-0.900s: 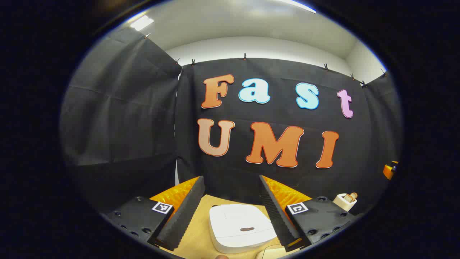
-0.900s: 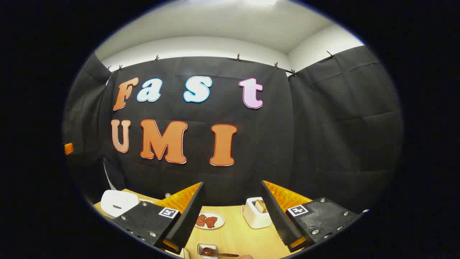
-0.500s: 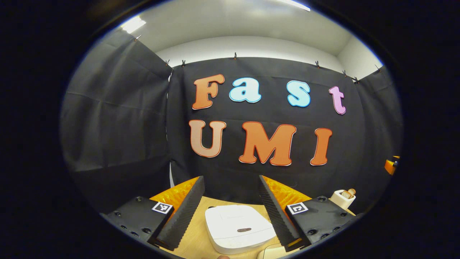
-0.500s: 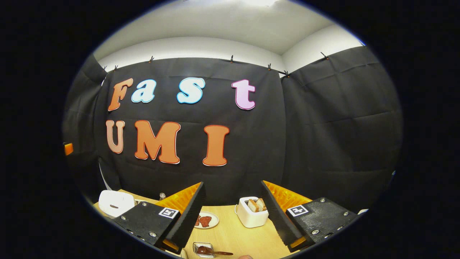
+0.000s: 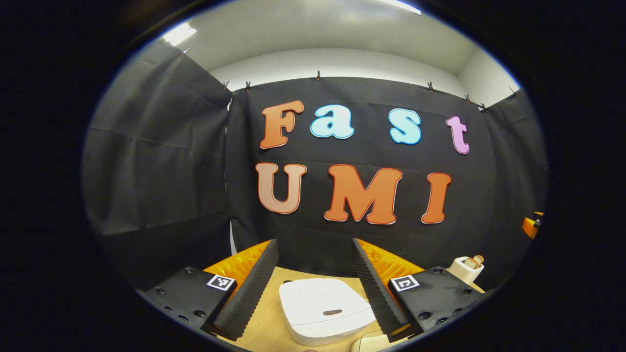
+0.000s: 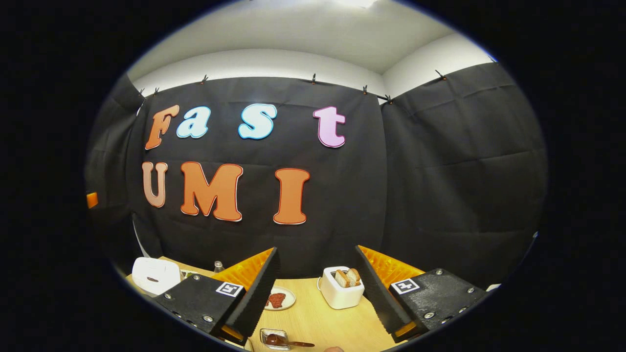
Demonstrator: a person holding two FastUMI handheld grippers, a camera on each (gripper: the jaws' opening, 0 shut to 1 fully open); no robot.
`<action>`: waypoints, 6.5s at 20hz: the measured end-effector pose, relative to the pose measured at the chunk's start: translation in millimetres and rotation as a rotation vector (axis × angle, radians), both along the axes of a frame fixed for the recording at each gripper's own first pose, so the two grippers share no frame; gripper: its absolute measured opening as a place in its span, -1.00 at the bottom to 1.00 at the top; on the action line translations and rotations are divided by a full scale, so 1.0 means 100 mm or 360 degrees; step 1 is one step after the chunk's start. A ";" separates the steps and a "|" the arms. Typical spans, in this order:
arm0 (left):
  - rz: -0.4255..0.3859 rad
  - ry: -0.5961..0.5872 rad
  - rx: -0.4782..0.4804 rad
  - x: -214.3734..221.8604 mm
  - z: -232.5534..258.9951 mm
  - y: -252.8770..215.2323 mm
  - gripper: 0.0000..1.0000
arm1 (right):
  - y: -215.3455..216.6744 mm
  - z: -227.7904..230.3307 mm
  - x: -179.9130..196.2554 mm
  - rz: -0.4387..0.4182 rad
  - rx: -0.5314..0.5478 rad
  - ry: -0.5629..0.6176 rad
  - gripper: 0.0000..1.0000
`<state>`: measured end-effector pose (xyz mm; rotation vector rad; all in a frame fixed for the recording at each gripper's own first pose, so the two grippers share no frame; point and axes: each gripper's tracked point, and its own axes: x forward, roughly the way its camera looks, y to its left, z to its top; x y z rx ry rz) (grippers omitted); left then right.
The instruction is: Close the left gripper, press the button to open the rice cooker; take a wooden spoon from the chopstick holder with the right hand, scoop a spoonful of rice and pour it into the rice cooker, then put the wooden spoon back into the chopstick holder.
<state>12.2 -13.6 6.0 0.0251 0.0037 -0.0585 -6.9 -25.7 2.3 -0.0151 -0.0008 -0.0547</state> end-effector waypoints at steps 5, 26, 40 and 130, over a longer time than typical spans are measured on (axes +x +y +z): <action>0.0006 0.0061 0.0002 0.08 -0.14 0.05 0.64 | -0.01 -0.07 0.00 -0.0002 0.0002 0.0044 0.88; -0.0314 0.0455 0.0108 0.33 -1.28 -0.58 -0.92 | 0.12 -0.40 -0.07 0.0070 -0.0004 0.0150 0.89; -0.0303 0.0872 0.0197 0.76 -2.74 -0.61 -0.92 | -0.25 -0.98 -0.04 -0.0051 0.0042 0.0354 0.89; -0.0008 0.0115 0.0079 0.41 -0.52 0.52 1.00 | 2.14 -2.13 -0.74 0.0525 0.0367 0.0756 -0.75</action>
